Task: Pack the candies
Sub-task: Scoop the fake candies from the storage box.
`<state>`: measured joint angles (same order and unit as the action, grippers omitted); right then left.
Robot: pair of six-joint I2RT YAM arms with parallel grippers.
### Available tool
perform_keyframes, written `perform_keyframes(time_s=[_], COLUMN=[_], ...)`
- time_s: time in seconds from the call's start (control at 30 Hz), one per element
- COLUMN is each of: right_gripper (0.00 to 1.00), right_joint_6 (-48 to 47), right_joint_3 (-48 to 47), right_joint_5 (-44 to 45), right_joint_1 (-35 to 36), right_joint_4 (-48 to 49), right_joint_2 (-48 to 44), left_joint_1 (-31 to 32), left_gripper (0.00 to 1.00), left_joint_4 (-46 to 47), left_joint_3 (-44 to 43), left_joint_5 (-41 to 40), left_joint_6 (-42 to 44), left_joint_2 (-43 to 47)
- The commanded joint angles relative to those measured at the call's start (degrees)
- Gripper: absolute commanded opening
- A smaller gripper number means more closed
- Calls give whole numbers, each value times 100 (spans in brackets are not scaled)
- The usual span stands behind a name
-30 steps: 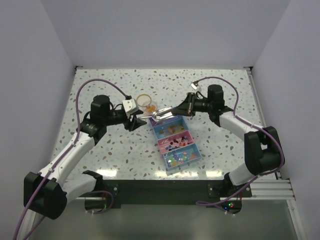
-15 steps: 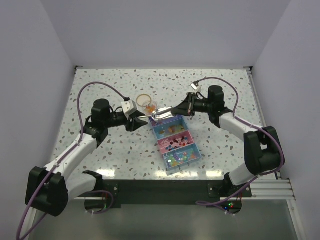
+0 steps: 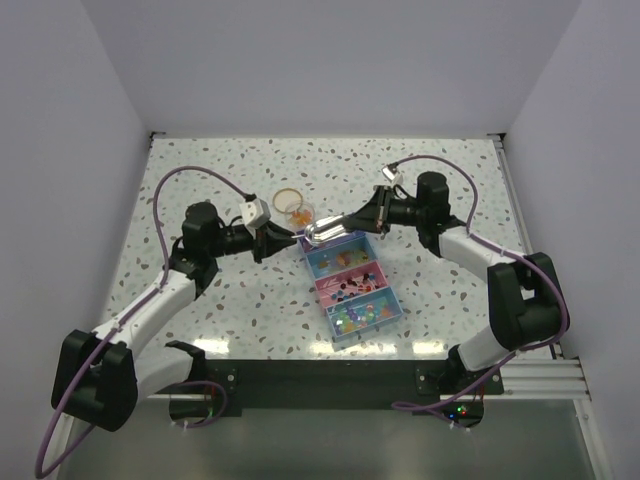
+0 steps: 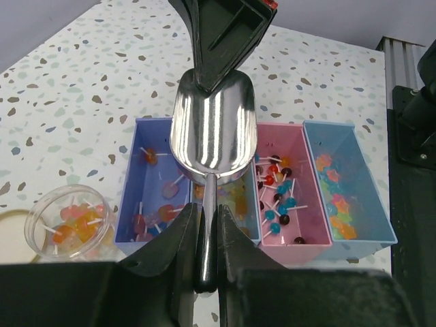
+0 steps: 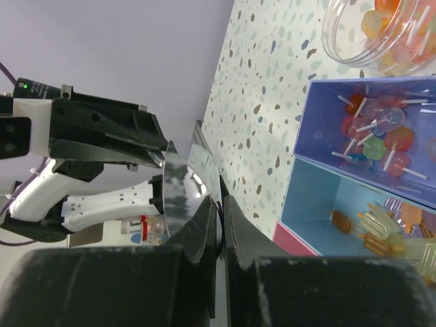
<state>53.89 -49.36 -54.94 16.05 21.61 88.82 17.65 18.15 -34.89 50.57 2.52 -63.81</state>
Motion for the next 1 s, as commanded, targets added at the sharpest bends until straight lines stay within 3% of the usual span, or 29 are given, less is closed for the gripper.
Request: perform_keyframes(time_s=[0.0, 0.03, 0.13, 0.23, 0.3, 0.33, 0.4, 0.5, 0.6, 0.7, 0.77, 0.97], right_gripper=[0, 0, 0, 31, 53, 55, 58, 58, 57, 57, 56, 49], right_joint_6=[87, 87, -123, -773, -1580, -2175, -2688, -3349, -3709, -3833, -3868, -3859], right_joint_3=[-3, -12, -64, -274, -485, -765, -1074, -1479, -1646, -1769, -1752, -1708], right_joint_5=[-17, -17, 9, 106, 377, 753, 1281, 2292, 3222, 3848, 3929, 3842], right_joint_1=[-23, -23, -32, -32, -32, -23, -23, -32, -23, -6, 3, 64], right_joint_4=[344, 336, 38, -901, -2047, -2464, -3647, -4486, -4928, -5298, -5281, -5123], right_joint_2=[-101, -101, -136, -233, -312, -382, -418, -479, -401, -190, -154, 65], left_joint_1=[-25, -25, -16, -25, -25, -25, -25, -25, 2, 447, 773, 1425], left_gripper=[8, 0, 0, 0, 0, 0, 0, 0, 0, 0, 0, 0], left_joint_4=[452, 461, 444, -134, -1070, -1425, -2511, -3708, -4746, -5608, -6215, -7025], left_joint_3=[18, 26, 9, -175, -526, -823, -1141, -1765, -2441, -3101, -3600, -4507], left_joint_5=[-38, -55, -135, -328, -476, -538, -741, -1004, -1154, -1627, -2153, -2559], left_joint_6=[-182, -208, -209, -279, 281, 440, 887, 1363, 1707, 1918, 2050, 2059], left_joint_2=[-8, 9, 62, 123, 115, 97, 62, -96, -263, -613, -825, -1581])
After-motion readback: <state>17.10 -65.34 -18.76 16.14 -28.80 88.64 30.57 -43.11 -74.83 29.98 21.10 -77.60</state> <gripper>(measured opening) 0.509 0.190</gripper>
